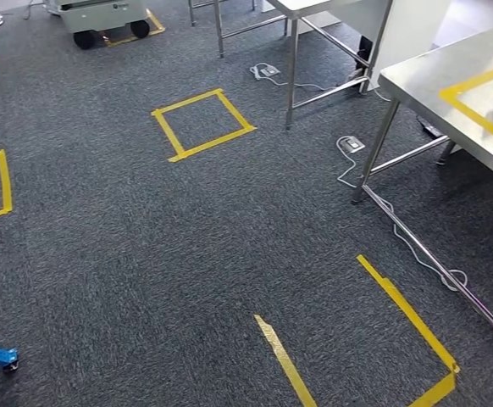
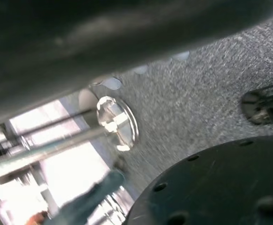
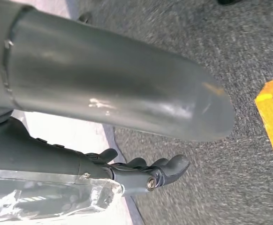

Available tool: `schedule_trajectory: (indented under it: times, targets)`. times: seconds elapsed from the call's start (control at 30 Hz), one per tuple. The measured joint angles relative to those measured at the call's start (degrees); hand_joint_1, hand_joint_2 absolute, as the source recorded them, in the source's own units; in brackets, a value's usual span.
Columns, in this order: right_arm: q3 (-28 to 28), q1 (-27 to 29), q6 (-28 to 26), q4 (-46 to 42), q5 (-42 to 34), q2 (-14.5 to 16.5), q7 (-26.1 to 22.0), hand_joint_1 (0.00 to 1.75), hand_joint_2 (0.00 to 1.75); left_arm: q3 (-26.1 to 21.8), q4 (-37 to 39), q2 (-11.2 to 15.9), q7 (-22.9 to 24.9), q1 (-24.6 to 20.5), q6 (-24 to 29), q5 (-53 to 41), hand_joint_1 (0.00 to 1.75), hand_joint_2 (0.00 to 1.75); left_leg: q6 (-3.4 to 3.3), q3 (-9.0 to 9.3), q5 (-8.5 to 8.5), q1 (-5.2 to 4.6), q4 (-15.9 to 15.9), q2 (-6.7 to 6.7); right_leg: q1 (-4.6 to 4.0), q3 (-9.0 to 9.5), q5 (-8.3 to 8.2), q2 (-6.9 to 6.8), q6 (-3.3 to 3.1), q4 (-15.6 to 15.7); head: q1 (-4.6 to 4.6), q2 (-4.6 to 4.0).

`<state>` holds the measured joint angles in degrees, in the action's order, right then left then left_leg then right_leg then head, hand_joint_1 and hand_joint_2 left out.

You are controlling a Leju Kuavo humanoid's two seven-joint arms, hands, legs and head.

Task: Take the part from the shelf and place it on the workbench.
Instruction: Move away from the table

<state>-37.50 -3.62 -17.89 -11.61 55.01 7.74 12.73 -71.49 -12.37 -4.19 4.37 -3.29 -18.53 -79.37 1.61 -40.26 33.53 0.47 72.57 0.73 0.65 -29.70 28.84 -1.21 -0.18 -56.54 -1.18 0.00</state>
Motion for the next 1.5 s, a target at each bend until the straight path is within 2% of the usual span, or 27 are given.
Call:
schedule_trajectory:
  times: [0.03, 0.07, 0.1, 0.17, 0.23, 0.3, 0.37, 0.43, 0.47, 0.5, 0.53, 0.57, 0.67, 0.73, 0.8, 0.87, 0.9, 0.97, 1.03, 1.07, 1.1, 1.17, 1.2, 1.3, 1.37, 1.4, 1.5]
  targets:
    - [0.1, 0.0, -0.1, 0.0, 0.3, 0.0, 0.3, 0.00, 0.00, 0.0, 0.0, 0.0, 0.0, 0.1, 0.0, 0.0, 0.00, 0.00, 0.04, -0.24, -0.24, 0.05, 0.8, -0.21, -0.08, -0.01, 0.04, -0.77, -0.02, 0.0, -0.02, 0.00]
    - [0.2, 0.0, -0.3, 0.0, 0.5, 0.0, 0.4, 0.00, 0.00, -0.1, 0.0, 0.0, 0.0, 0.1, 0.0, 0.0, 0.00, 0.00, -0.01, 0.69, -1.51, 0.07, -0.7, -0.39, -0.13, 0.03, 0.08, -1.45, -0.01, 0.0, -0.03, 0.00]
    - [0.3, 0.0, -0.5, 0.0, 0.8, 0.0, 0.6, 0.00, 0.00, -0.1, 0.0, 0.0, 0.0, 0.2, 0.1, 0.0, 0.00, 0.00, -0.18, 2.74, -3.46, 0.02, -4.2, -0.89, -0.15, 0.12, 0.14, -2.02, 0.06, 0.0, -0.04, 0.00]
    - [0.5, -0.1, -0.9, 0.0, 1.1, 0.0, 0.7, 0.00, 0.00, -0.1, 0.0, 0.0, 0.0, 0.1, 0.1, 0.0, 0.00, 0.00, -0.82, 7.00, -6.05, -0.37, -12.0, -3.22, -0.34, 0.34, 0.35, -2.98, 0.38, -0.1, -0.01, 0.00]
    - [0.6, -0.1, -1.1, 0.0, 1.2, 0.0, 0.8, 0.00, 0.00, -0.1, 0.0, 0.0, 0.0, 0.0, 0.2, 0.0, 0.00, 0.00, -1.54, 8.53, -6.38, -0.87, -15.1, -4.48, -0.55, 0.53, 0.54, -3.88, 0.90, -0.1, 0.09, 0.00]
    - [0.7, -0.2, -1.3, 0.0, 1.4, 0.0, 0.9, 0.00, 0.00, -0.1, 0.0, 0.0, 0.0, 0.0, 0.2, 0.0, 0.00, 0.00, -2.25, 8.48, -6.61, -0.94, -15.6, -3.44, -0.52, 0.66, 0.73, -4.61, 1.52, 0.0, 0.11, 0.00]
    - [0.7, -0.2, -1.5, 0.0, 1.6, 0.0, 0.9, 0.00, 0.00, -0.2, 0.0, 0.0, 0.0, 0.1, 0.2, 0.0, 0.00, 0.00, -2.96, 8.62, -7.02, -0.68, -16.1, -2.49, -0.36, 0.00, 2.21, -2.93, 2.09, -1.7, 0.28, 0.00]
    - [0.8, -0.1, -1.7, 0.0, 1.6, 0.0, 1.0, 0.00, 0.00, -0.2, 0.0, 0.0, 0.0, 0.1, 0.2, 0.0, 0.00, 0.00, -3.40, 8.56, -7.28, -0.56, -16.3, -1.46, -0.22, -2.95, 5.86, -0.14, 2.38, -8.3, 0.57, 0.00]
    - [0.8, 0.0, -1.7, 0.0, 1.6, 0.0, 1.0, 0.00, 0.00, -0.2, 0.0, 0.0, 0.0, 0.0, 0.2, 0.0, 0.00, 0.00, -3.51, 8.45, -7.33, -0.59, -16.3, -0.84, -0.17, -4.97, 7.69, 0.57, 2.44, -12.5, 0.63, 0.00]
    - [0.8, 0.1, -1.7, 0.0, 1.6, 0.0, 1.0, 0.00, 0.00, -0.2, 0.0, 0.0, 0.0, 0.0, 0.2, 0.0, 0.00, 0.00, -3.54, 8.40, -7.36, -0.62, -16.3, -0.19, -0.13, -6.64, 8.72, 0.86, 2.49, -15.8, 0.64, 0.00]
    - [0.8, 0.1, -1.8, 0.0, 1.7, 0.0, 1.1, 0.00, 0.00, -0.2, 0.0, 0.0, 0.0, 0.0, 0.2, 0.0, 0.00, 0.00, -3.54, 8.40, -7.36, -0.63, -16.2, 0.46, -0.11, -7.46, 8.58, 0.97, 2.51, -17.2, 0.64, 0.00]
    - [0.8, 0.2, -2.0, 0.0, 1.8, 0.0, 1.1, 0.00, 0.00, -0.2, 0.0, -0.1, 0.0, 0.1, 0.2, 0.0, 0.00, 0.00, -3.51, 8.47, -7.36, -0.62, -16.2, 1.14, -0.08, -7.14, 7.15, 1.06, 2.50, -16.0, 0.66, 0.00]
    - [0.8, 0.2, -2.5, 0.0, 2.2, 0.0, 1.2, 0.00, 0.00, -0.2, 0.0, -0.1, 0.0, 0.0, 0.3, 0.0, 0.00, 0.00, -3.08, 8.67, -7.25, -0.63, -16.0, 3.05, 0.24, -2.18, 1.07, 3.20, 2.25, -4.5, 0.66, 0.00]
    - [0.8, 0.1, -2.8, 0.0, 2.4, 0.0, 1.3, 0.00, 0.00, -0.2, 0.0, -0.1, 0.0, 0.0, 0.3, 0.0, 0.00, 0.00, -2.37, 8.33, -7.31, -0.70, -15.8, 4.00, 0.33, -0.22, 0.24, 4.53, 1.95, -0.5, 0.64, 0.00]
    - [0.8, 0.1, -2.8, 0.0, 2.6, 0.0, 1.3, 0.00, 0.00, -0.2, 0.0, -0.1, 0.0, 0.1, 0.3, 0.0, 0.00, 0.00, -1.66, 7.92, -7.49, -0.60, -15.7, 4.72, 0.27, 0.04, 0.31, 3.94, 1.49, -0.3, 0.62, 0.00]
    - [0.8, 0.1, -2.9, 0.0, 2.6, 0.0, 1.3, 0.00, 0.00, -0.2, 0.0, 0.0, 0.0, 0.3, 0.3, 0.0, 0.00, 0.00, -1.09, 7.21, -6.38, -0.57, -14.2, 3.36, 0.35, 0.12, 0.10, 2.91, 0.85, -0.1, 0.44, 0.00]
    - [0.8, 0.1, -2.9, 0.0, 2.6, 0.0, 1.3, 0.00, 0.00, -0.2, 0.0, 0.0, 0.0, 0.3, 0.3, 0.0, 0.00, 0.00, -0.82, 6.19, -4.94, -0.56, -11.9, 2.15, 0.38, 0.18, 0.05, 2.29, 0.52, 0.0, 0.30, 0.00]
    - [0.8, 0.2, -3.0, 0.0, 2.6, 0.0, 1.3, 0.00, 0.00, -0.2, 0.0, -0.1, 0.0, 0.1, 0.3, 0.0, 0.00, 0.00, -0.39, 2.69, -1.13, -0.40, -4.4, 0.26, 0.14, 0.19, 0.16, 0.98, 0.11, 0.0, 0.08, 0.00]
    - [0.8, 0.2, -2.8, 0.0, 2.5, 0.0, 1.0, 0.00, 0.00, -0.2, 0.0, -0.2, 0.0, 0.1, 0.3, 0.0, 0.00, 0.00, -0.22, 0.17, 0.44, -0.23, 0.9, -0.06, -0.08, 0.20, 0.28, -0.09, 0.00, 0.0, 0.09, 0.00]
    - [0.8, 0.2, -2.7, 0.0, 2.5, 0.0, 0.8, 0.00, 0.00, -0.2, 0.0, -0.2, 0.0, 0.2, 0.3, 0.0, 0.00, 0.00, -0.27, 0.45, -0.44, -0.21, 0.5, -0.08, -0.14, 0.25, 0.32, -0.44, -0.02, 0.0, 0.08, 0.00]
    - [0.8, 0.2, -2.6, 0.0, 2.5, 0.0, 0.6, 0.00, 0.00, -0.3, 0.0, -0.1, 0.0, 0.3, 0.3, 0.0, 0.00, 0.00, -0.42, 1.86, -2.26, -0.22, -2.1, -0.13, -0.18, 0.35, 0.38, -0.70, 0.02, 0.0, 0.08, 0.00]
    - [0.8, 0.0, -2.5, 0.0, 2.5, 0.0, 0.4, 0.00, 0.00, -0.3, 0.0, -0.1, 0.0, 0.3, 0.3, 0.0, 0.00, 0.00, -0.94, 6.08, -5.86, -0.41, -9.9, -0.71, -0.33, 0.57, 0.56, -1.05, 0.25, -0.1, 0.07, 0.00]
    - [0.8, 0.0, -2.5, 0.0, 2.6, 0.0, 0.4, 0.00, 0.00, -0.3, 0.0, 0.0, 0.0, 0.2, 0.3, 0.0, 0.00, 0.00, -1.24, 7.62, -6.62, -0.56, -12.9, -1.03, -0.43, 0.56, 0.68, -1.18, 0.45, -0.2, 0.09, 0.00]
    - [0.8, -0.1, -2.5, 0.0, 3.0, 0.0, 0.5, 0.00, 0.00, -0.3, 0.0, 0.0, 0.0, 0.1, 0.3, 0.0, 0.00, 0.00, -2.05, 8.53, -6.40, -0.92, -15.3, -1.12, -0.51, 0.44, 0.79, -1.63, 1.23, -0.2, 0.18, 0.00]
    - [0.8, -0.1, -2.6, 0.0, 3.3, 0.0, 0.5, 0.00, 0.00, -0.4, 0.0, 0.0, 0.0, 0.3, 0.3, 0.0, 0.00, 0.00, -2.72, 8.72, -6.67, -0.78, -15.8, -0.87, -0.37, -0.08, 1.67, -1.02, 1.77, -1.2, 0.23, 0.00]
    - [0.8, -0.1, -2.7, 0.0, 3.4, 0.0, 0.5, 0.00, 0.00, -0.4, 0.0, 0.0, 0.0, 0.3, 0.3, 0.0, 0.00, 0.00, -3.04, 8.82, -6.82, -0.65, -16.0, -0.74, -0.31, -1.06, 2.92, -0.44, 2.01, -3.2, 0.34, 0.00]
    - [0.8, 0.0, -2.7, 0.0, 3.6, 0.0, 0.5, 0.00, 0.00, -0.4, 0.0, 0.0, 0.0, 0.2, 0.3, 0.0, 0.00, 0.00, -3.48, 8.80, -6.90, -0.63, -16.1, -0.16, -0.11, -6.60, 7.79, 0.80, 2.48, -14.2, 0.51, 0.00]
